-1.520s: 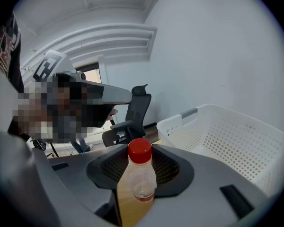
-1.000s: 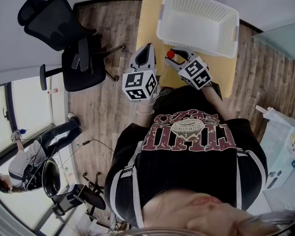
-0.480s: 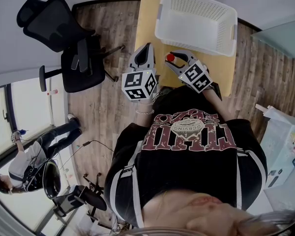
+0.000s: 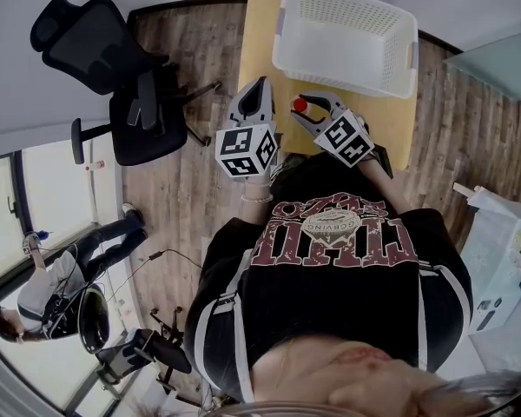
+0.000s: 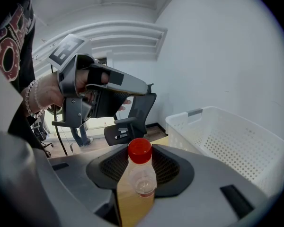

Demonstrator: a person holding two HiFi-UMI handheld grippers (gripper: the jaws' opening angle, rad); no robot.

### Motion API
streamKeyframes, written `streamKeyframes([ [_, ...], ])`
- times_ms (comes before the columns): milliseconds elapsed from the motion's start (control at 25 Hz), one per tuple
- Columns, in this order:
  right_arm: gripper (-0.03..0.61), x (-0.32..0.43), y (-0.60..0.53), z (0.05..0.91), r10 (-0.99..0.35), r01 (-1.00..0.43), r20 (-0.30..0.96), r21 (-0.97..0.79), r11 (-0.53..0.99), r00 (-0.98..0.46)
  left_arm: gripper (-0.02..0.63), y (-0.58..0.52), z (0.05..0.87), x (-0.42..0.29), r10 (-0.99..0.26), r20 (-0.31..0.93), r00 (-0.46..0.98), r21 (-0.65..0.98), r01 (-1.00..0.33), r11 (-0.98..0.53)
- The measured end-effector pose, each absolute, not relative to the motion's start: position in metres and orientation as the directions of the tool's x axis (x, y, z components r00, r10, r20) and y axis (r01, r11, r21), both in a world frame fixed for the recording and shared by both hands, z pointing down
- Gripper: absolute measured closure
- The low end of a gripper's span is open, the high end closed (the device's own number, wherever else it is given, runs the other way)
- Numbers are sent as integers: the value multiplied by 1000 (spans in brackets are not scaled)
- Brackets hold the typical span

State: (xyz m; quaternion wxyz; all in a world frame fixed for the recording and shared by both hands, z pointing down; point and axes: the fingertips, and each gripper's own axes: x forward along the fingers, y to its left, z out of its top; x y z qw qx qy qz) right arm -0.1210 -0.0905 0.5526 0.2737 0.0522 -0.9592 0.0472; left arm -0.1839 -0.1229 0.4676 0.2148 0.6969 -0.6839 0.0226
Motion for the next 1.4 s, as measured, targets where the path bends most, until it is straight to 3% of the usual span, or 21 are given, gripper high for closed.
streamKeyframes([
  [1400,411,-104,-97,521,-105,-192,444,-157,969,-890,566,-129,464,-172,-944,321,76,261,-965,11],
])
